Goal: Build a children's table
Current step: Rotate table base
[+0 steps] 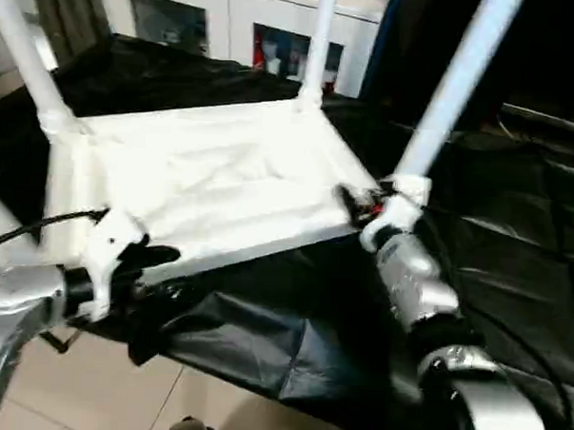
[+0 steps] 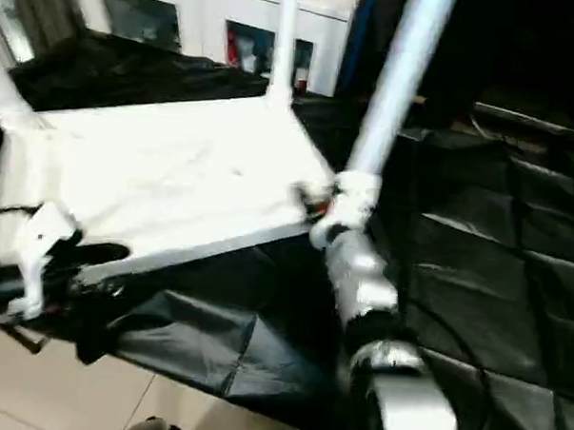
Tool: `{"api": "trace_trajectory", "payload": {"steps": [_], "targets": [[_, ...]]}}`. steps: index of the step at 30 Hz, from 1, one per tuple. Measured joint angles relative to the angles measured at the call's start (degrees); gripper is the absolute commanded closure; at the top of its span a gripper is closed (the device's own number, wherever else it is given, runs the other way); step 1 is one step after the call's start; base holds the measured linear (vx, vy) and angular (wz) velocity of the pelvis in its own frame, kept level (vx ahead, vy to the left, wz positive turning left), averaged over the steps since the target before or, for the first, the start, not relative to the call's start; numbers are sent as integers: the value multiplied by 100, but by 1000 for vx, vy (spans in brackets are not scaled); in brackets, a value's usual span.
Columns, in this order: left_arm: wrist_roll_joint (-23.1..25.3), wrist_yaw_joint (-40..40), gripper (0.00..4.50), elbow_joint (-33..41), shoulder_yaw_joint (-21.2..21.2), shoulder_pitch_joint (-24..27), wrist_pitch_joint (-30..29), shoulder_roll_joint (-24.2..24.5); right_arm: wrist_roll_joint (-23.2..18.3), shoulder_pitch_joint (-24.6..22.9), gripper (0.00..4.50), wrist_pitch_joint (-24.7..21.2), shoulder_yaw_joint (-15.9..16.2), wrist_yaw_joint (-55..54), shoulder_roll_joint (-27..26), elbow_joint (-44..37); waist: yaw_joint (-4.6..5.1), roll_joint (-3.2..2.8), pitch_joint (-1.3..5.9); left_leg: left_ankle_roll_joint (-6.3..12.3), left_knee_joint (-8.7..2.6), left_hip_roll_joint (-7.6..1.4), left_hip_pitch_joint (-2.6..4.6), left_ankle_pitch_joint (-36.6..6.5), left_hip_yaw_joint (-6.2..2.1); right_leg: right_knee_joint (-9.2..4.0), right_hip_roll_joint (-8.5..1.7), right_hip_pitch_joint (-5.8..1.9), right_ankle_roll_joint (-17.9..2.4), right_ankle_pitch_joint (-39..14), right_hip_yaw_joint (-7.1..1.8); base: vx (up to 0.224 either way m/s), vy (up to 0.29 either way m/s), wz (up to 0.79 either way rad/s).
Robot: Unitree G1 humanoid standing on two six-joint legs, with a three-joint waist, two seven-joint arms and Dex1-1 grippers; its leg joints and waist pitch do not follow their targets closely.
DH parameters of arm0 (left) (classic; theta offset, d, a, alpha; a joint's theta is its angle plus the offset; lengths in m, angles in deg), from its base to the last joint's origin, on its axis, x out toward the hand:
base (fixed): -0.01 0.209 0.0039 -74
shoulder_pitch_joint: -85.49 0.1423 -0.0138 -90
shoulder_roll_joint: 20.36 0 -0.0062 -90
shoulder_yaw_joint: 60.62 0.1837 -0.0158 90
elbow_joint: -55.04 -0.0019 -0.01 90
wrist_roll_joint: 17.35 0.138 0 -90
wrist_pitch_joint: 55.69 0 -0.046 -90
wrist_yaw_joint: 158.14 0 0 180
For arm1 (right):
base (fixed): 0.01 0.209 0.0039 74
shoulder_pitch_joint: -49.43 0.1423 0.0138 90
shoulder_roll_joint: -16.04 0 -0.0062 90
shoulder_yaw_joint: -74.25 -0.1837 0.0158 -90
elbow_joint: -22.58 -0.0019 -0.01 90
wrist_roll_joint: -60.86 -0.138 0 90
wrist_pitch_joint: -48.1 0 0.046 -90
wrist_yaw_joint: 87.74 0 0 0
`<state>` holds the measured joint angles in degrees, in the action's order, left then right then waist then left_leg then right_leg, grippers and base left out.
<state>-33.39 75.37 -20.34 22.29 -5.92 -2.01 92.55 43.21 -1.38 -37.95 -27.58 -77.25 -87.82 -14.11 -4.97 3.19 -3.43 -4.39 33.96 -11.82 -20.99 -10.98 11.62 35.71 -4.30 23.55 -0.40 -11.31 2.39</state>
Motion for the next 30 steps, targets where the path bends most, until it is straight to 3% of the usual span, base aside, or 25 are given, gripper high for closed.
{"api": "trace_trajectory", "payload": {"steps": [2, 8, 15, 19, 24, 30], "targets": [[1, -30, 77, 11, 1, 106, -12, 3, -24, 173, 121, 124, -104, -140, 86, 315, -16, 1, 0, -2, 4, 0, -4, 2, -1, 11, 0, 3, 1, 0, 0, 0, 0, 0], [-109, -69, 33, 138, 43, 142, -14, -12, -27, 442, 121, 306, -289, -268, 563, 970, -60, 6, 0, -9, 14, -2, -14, 9, -5, 29, -1, 2, 6, -4, -2, 0, 0, 0], [-155, -115, 11, 111, 54, 93, 178, -77, -46, 523, 121, 460, -694, -513, 1375, 1344, -131, 2, -3, 5, 24, -2, -26, 30, -4, 38, -2, 1, 7, -4, -6, 0, 0, 0], [-255, 42, 11, 87, -152, 310, 206, 133, -70, 526, 121, 621, -818, -390, 1693, 1381, -16, 9, 2, 5, 30, -5, -23, 30, -9, 43, 3, 2, 9, -5, -5, 0, 0, 0], [-419, 125, 11, 77, -388, 362, 367, 172, 70, 383, 121, 769, -621, 121, 1641, 1362, 148, 16, 7, 4, 32, -8, -20, 30, -18, 48, 12, 3, 9, -4, -5, 0, 0, 0], [-452, -349, 11, -512, -670, -323, 1018, -292, 261, -507, 121, 1245, -364, 235, 1182, 496, 135, 16, 7, 5, 39, -7, -21, 31, -18, 49, 10, 0, 8, -3, -7, 0, 0, 0]]}}
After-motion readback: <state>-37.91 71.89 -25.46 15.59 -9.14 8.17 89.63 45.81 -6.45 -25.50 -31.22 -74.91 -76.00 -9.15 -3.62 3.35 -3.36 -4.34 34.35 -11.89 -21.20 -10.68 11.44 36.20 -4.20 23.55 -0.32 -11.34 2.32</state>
